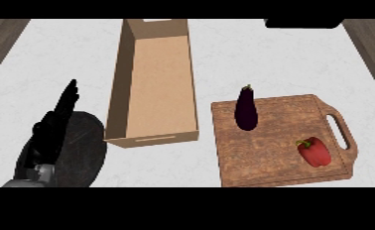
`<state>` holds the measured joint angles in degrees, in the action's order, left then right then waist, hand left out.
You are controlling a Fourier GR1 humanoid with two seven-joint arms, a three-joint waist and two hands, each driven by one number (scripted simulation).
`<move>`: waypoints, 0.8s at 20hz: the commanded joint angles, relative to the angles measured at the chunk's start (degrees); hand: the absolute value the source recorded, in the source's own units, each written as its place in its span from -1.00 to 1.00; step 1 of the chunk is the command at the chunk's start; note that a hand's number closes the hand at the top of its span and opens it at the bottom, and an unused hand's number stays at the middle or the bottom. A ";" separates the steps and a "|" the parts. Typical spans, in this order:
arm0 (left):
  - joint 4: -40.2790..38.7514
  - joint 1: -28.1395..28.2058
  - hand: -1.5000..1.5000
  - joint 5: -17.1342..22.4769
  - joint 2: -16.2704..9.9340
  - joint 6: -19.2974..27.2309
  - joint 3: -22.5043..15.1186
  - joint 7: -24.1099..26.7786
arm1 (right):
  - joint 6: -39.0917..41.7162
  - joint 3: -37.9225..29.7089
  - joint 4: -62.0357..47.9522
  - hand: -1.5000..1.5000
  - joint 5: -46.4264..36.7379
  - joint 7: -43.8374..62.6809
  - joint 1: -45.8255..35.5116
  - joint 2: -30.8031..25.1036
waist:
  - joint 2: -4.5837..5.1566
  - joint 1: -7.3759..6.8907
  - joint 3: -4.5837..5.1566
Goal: Pick the bell pepper from the cutting board and place it in the cardboard box
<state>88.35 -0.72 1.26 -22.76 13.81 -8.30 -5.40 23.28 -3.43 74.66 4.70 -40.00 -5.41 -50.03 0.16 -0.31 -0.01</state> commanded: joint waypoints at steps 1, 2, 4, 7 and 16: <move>-1.29 -1.09 0.00 -1.54 2.10 1.42 -1.32 -0.64 | 1.90 4.43 2.72 -1.00 -10.12 -2.03 2.63 -6.80 | -0.11 0.84 0.04; -1.81 0.18 0.00 0.59 0.21 -1.30 0.58 1.50 | -0.10 6.05 3.56 -1.00 -12.66 -0.03 0.89 -6.32 | -0.06 -0.16 0.08; -0.84 -0.33 0.00 -0.51 0.67 0.11 0.69 0.06 | -0.26 8.62 5.35 -1.00 -15.80 -0.56 3.68 -6.14 | -0.20 0.37 0.03; -1.05 1.93 0.00 -2.04 2.64 0.66 -0.22 2.82 | -0.76 8.27 10.14 -1.00 -17.58 0.30 7.67 -6.14 | -0.33 0.84 0.04; -3.33 3.11 0.00 -1.33 2.11 -4.38 4.63 5.84 | -1.06 6.39 16.79 -1.00 -23.02 12.69 10.34 1.88 | -0.25 0.57 0.04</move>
<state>87.18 0.59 -0.76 -20.50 11.55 -6.10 -3.54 22.96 3.96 87.88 -16.20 -30.32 1.86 -50.92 -0.07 0.12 0.02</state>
